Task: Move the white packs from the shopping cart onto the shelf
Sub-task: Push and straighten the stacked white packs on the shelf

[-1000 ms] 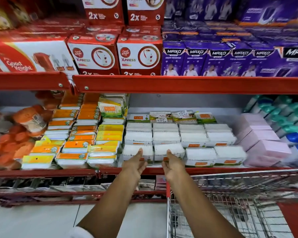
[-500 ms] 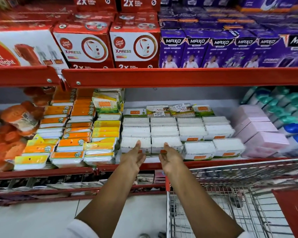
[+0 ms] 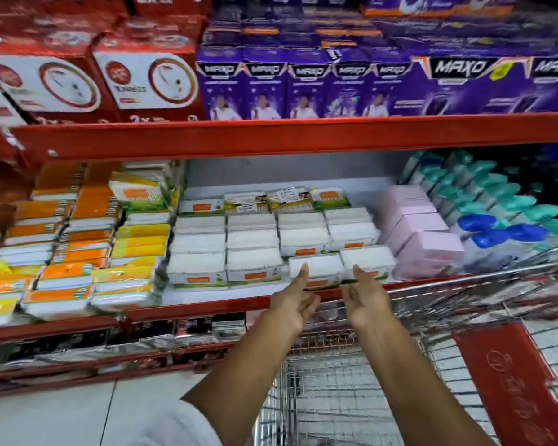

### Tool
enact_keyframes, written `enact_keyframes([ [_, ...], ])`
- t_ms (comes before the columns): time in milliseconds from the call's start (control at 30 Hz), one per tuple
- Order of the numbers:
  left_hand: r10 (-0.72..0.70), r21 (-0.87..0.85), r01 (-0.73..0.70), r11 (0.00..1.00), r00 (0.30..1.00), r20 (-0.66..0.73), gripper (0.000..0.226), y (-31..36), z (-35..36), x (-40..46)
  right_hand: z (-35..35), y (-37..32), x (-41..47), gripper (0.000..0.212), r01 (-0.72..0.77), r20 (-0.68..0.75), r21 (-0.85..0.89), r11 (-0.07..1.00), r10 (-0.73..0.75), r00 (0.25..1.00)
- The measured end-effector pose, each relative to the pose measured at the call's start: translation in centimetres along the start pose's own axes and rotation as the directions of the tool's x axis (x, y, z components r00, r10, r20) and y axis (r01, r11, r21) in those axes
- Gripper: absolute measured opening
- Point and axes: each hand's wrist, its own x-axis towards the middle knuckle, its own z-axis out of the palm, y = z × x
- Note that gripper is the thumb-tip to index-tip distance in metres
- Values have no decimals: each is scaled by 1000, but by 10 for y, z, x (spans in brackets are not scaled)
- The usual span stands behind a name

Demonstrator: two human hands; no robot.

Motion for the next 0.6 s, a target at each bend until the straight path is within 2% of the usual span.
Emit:
enact_keyframes([
  [100,35,-10,-35,999,998,-50,63,0,20,2,-5,-23,14,23,39,-24,19,999,-39,999],
  [167,46,-13,-47,999,996,-76,59,2,26,5,-6,-32,24,9,50,-27,43,998,-49,998],
  [233,43,-9,-44,999,996,-73,54,5,26,7,-5,-36,30,20,58,-47,56,997,-55,997],
  [300,55,-6,-56,998,994,-96,51,7,29,8,-3,-37,33,20,55,-52,2,998,-55,997],
  [400,80,-31,-84,996,990,-118,52,7,31,10,3,-33,31,34,61,-78,-40,997,-64,995],
  [533,79,-37,-84,996,990,-119,52,9,33,11,5,-28,31,24,101,-99,-112,989,-113,989],
  [600,76,-32,-80,996,989,-125,52,11,34,12,6,-29,33,6,67,-101,-106,992,-77,992],
])
